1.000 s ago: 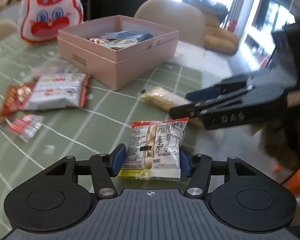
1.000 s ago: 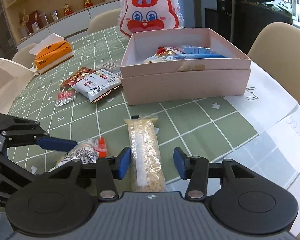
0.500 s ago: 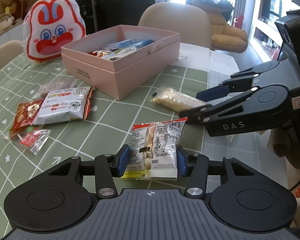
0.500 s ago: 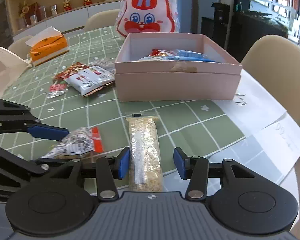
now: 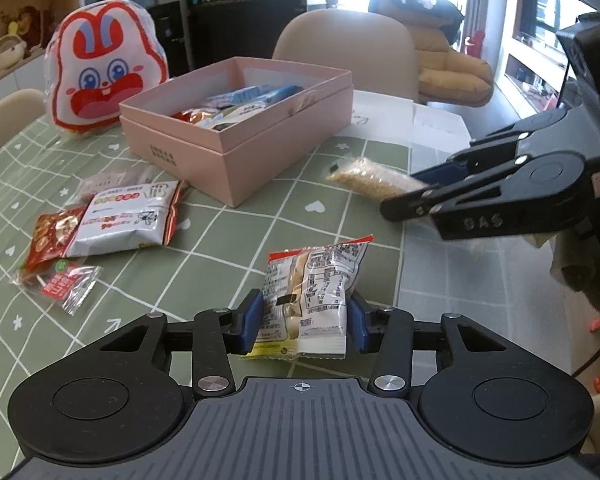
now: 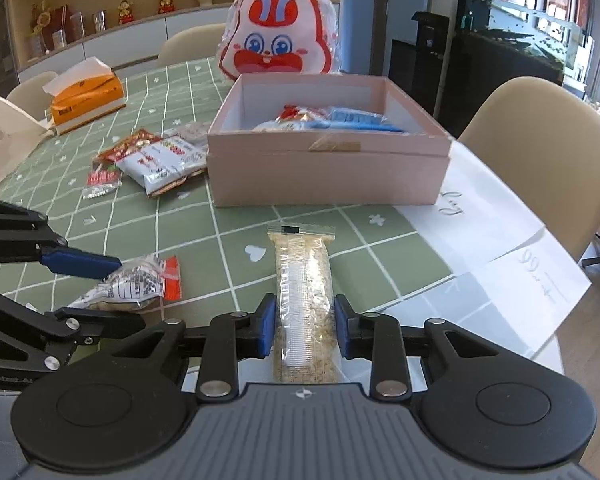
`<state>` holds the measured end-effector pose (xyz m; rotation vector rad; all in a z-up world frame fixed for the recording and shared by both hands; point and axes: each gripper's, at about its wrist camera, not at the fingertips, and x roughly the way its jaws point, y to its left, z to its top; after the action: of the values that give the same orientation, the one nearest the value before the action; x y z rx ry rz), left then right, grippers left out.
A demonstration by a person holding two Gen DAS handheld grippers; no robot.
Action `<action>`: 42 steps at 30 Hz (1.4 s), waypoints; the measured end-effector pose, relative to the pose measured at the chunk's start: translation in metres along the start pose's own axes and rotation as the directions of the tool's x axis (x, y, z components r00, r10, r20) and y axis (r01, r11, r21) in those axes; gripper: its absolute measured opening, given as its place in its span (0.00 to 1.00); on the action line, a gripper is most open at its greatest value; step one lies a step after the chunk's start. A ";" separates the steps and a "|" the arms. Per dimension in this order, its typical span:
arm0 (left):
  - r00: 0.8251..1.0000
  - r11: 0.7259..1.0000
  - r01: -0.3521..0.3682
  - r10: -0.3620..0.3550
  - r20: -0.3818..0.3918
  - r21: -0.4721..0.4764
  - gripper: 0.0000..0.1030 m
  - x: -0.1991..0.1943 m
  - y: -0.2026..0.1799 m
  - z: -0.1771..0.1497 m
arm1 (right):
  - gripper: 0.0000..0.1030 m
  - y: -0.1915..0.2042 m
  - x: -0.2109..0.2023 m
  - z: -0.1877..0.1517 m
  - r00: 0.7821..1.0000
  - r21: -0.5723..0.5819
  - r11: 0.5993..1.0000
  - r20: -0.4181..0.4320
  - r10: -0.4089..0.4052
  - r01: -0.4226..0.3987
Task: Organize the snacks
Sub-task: 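Carry the oat bar and cookie pack to the pink box and release both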
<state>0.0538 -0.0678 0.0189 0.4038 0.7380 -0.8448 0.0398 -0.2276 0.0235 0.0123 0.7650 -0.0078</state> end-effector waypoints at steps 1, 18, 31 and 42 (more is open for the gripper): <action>1.000 1.000 0.002 -0.002 0.003 0.003 0.46 -0.001 -0.001 0.000 | 0.28 -0.002 -0.005 0.001 1.000 0.000 1.000 0.010 0.004 -0.004; 0.932 0.946 0.185 -0.084 0.353 -0.265 0.41 -0.069 0.050 0.101 | 0.28 -0.069 -0.092 0.089 0.949 0.061 0.992 0.302 0.085 -0.108; 0.971 0.799 0.227 -0.145 0.189 -0.556 0.43 0.108 0.142 0.162 | 0.29 -0.106 0.072 0.195 0.990 0.179 0.976 0.090 0.110 -0.125; 0.934 0.767 0.252 -0.034 0.355 -0.590 0.43 0.025 0.188 0.121 | 0.53 -0.067 0.111 0.185 0.994 0.108 0.989 0.048 0.098 -0.103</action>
<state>0.2651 -0.0376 0.0914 -0.4027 0.6999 -0.7312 0.2473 -0.2978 0.0802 0.1557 0.7202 0.0452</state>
